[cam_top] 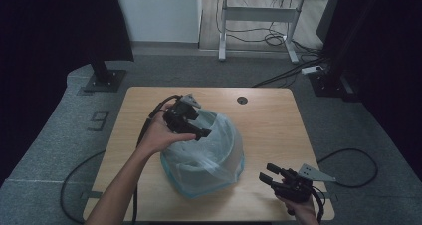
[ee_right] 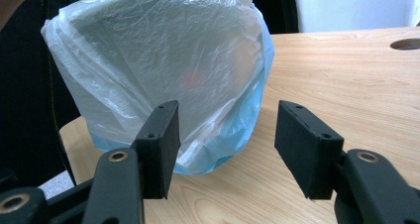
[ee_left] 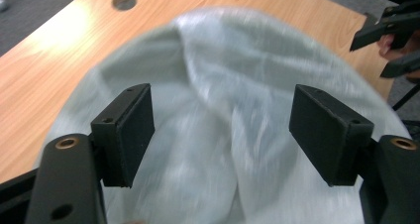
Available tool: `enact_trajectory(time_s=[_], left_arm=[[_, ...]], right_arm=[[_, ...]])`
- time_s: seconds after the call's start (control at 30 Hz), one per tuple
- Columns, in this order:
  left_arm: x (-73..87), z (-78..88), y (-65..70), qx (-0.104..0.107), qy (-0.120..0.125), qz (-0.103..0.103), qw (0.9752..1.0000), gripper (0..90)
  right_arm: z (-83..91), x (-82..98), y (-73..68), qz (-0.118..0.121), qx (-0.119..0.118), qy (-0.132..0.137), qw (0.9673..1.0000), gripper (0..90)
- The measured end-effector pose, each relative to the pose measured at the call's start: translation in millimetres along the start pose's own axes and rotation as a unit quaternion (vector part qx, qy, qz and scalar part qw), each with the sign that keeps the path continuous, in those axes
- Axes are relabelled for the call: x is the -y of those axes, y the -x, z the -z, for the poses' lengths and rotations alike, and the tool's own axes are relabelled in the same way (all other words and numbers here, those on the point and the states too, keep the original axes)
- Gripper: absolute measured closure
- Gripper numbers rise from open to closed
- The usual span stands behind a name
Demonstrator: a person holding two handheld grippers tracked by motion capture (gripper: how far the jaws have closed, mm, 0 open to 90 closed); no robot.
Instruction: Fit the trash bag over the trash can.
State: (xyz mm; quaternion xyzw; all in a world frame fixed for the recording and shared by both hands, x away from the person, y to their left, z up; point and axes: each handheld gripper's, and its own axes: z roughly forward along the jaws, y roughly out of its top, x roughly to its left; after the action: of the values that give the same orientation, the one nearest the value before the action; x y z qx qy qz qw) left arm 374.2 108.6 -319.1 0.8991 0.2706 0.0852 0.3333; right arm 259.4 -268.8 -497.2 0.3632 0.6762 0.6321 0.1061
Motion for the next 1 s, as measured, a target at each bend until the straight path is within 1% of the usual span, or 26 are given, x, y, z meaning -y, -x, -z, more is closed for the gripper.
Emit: enact_trajectory(time_s=[0.1,0.17,0.2,0.27,0.33,0.4,0.47,0.6,0.73,0.8,0.83,0.93,0.97,1.0], left_arm=[[14.5,10.4,-0.3,-0.007,-0.005,0.014,0.9999,24.6],[23.0,12.2,0.0,-0.002,-0.015,0.018,0.9997,24.6],[26.6,11.4,0.5,0.002,-0.021,0.018,0.9996,24.2],[31.4,8.3,1.9,0.004,-0.033,0.016,0.9993,23.4],[35.5,0.0,3.8,0.014,-0.049,0.015,0.9986,22.6],[37.0,-10.7,6.3,0.020,-0.074,0.010,0.9970,21.9],[36.7,-22.3,9.4,0.024,-0.104,0.002,0.9943,21.1],[33.8,-34.4,11.7,0.028,-0.134,-0.002,0.9905,21.3],[33.1,-40.9,11.3,0.028,-0.153,0.000,0.9879,21.4],[34.0,-39.1,10.6,0.028,-0.147,0.002,0.9887,21.3],[34.7,-36.5,10.4,0.026,-0.140,0.002,0.9898,21.3],[38.6,-19.5,11.1,0.022,-0.087,0.007,0.9960,21.4],[40.1,-14.2,11.5,0.021,-0.072,0.005,0.9971,21.4],[42.5,-7.1,12.0,0.020,-0.053,0.004,0.9984,21.4]], right_arm=[[-0.7,0.1,-0.5,-0.002,-0.001,-0.001,1.0000,42.0],[-1.6,0.3,-1.0,-0.003,-0.003,-0.002,1.0000,41.9],[-2.1,0.4,-1.4,-0.003,-0.003,-0.003,1.0000,41.8],[-3.1,0.6,-1.9,-0.003,-0.004,-0.004,1.0000,41.8],[-4.2,0.9,-2.4,-0.003,-0.004,-0.006,1.0000,41.8],[-5.0,1.4,-2.9,-0.003,-0.005,-0.008,1.0000,41.8],[-5.5,1.8,-3.3,-0.003,-0.004,-0.010,0.9999,41.7],[-4.2,1.9,-2.7,-0.001,-0.004,-0.011,0.9999,41.7],[-1.8,2.0,-0.9,-0.003,-0.001,-0.011,0.9999,41.7],[-0.7,1.6,-0.5,-0.003,0.000,-0.010,1.0000,41.7],[-0.4,1.4,-0.5,-0.003,-0.001,-0.009,1.0000,41.8],[0.5,0.3,-1.0,-0.001,0.000,-0.007,1.0000,41.8],[0.8,0.0,-1.2,0.000,0.000,-0.006,1.0000,41.8],[1.0,-0.1,-1.3,0.000,0.000,-0.006,1.0000,41.8]])
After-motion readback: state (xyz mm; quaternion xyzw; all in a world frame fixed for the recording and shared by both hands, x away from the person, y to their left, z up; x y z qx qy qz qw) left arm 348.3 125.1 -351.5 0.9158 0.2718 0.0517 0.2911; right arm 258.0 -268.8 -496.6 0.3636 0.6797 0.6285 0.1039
